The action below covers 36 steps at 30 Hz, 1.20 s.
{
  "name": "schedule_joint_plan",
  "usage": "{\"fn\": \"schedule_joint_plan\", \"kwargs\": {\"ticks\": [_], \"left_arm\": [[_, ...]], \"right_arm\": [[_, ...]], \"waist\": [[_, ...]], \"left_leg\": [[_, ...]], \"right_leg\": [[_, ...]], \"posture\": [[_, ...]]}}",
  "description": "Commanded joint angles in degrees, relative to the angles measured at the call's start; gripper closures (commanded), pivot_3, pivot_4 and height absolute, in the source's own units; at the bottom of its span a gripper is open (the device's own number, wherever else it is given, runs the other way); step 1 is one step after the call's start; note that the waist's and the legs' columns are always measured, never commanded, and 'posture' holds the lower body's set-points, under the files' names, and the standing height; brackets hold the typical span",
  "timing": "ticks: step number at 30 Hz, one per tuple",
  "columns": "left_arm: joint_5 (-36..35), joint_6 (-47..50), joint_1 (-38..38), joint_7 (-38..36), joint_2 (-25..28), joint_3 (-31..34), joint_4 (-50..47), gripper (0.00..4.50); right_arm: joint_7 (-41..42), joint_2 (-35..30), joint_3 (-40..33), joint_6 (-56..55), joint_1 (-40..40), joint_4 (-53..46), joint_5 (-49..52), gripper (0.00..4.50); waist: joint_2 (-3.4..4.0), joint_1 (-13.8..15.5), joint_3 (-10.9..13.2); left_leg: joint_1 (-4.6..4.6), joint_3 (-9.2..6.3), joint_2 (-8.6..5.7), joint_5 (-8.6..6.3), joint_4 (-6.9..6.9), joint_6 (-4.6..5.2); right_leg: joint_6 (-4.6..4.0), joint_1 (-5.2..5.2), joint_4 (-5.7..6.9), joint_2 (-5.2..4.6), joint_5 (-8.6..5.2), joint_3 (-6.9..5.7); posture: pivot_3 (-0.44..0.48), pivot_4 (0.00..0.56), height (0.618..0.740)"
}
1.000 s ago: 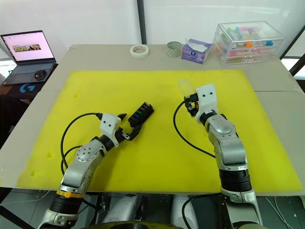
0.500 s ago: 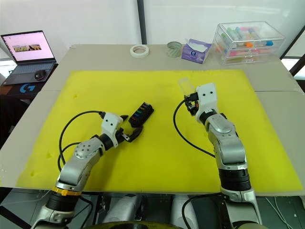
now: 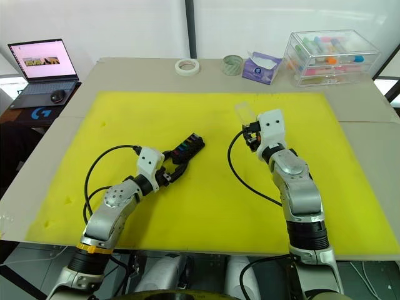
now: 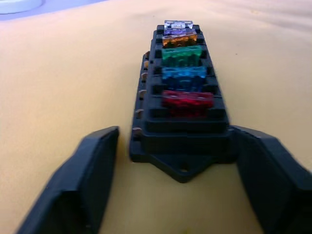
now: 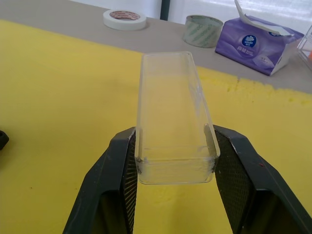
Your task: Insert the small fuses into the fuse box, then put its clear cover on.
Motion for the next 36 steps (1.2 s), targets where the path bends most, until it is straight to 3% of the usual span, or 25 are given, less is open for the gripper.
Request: {"fn": "schedule_joint_plan", "kwargs": {"ticks": [1,10,15,21,27,36], "left_arm": [[0.7,1.1,0.1,0.4,-0.1,-0.5,1.9,1.74],[-1.1,0.7,-0.5,-3.1,2.8,1.0,0.9,1.74],[-9.1,1.3,-4.2,-18.9,10.6,2.1,1.2,1.74],[-13.3,-2.8,-12.1,-44.1,19.3,-2.5,8.4,1.74],[-10.9,-10.2,-21.9,-55.0,16.7,-5.7,23.0,1.74],[-8.0,-17.6,-28.3,-59.5,11.3,-6.3,35.0,1.74]], "right_arm": [[-0.3,0.3,-1.1,-1.4,-1.1,-1.5,0.3,2.64],[-0.1,0.4,-0.9,-1.8,-1.4,-1.0,0.3,2.64],[5.0,-3.1,-0.9,-2.1,-2.6,-0.6,1.5,2.64],[21.8,-13.3,0.5,-1.9,-6.9,0.4,6.7,2.64],[37.6,-21.2,3.1,-1.5,-11.2,0.7,11.8,2.64],[52.8,-28.8,8.2,-0.4,-11.2,-5.0,16.6,2.64]], "waist": [[0.00,0.0,0.0],[0.00,-0.1,0.0],[0.01,-0.7,0.0],[0.05,-1.4,0.1],[0.01,-1.3,0.1],[-0.08,-1.3,0.1]], "left_leg": [[0.00,0.00,0.00,0.00,0.00,0.00],[0.00,0.00,0.00,0.00,0.00,0.00],[0.00,0.00,0.02,0.00,-0.04,0.00],[-0.05,-0.02,0.01,0.00,-0.10,0.00],[-0.07,-0.04,0.02,-0.01,-0.07,0.01],[-0.14,-0.07,0.03,-0.02,-0.02,0.04]], "right_leg": [[0.00,0.00,0.00,0.00,0.00,0.00],[0.00,0.00,0.00,0.01,0.00,0.00],[0.00,-0.04,0.00,0.02,0.00,0.00],[0.00,-0.07,-0.09,0.01,0.00,-0.08],[0.00,-0.04,-0.12,0.00,0.00,-0.14],[0.00,-0.08,-0.11,-0.02,0.00,-0.17]], "posture": [[0.000,0.150,0.740],[0.000,0.150,0.740],[0.000,0.150,0.740],[0.000,0.150,0.740],[0.000,0.150,0.740],[0.000,0.150,0.740]]}}
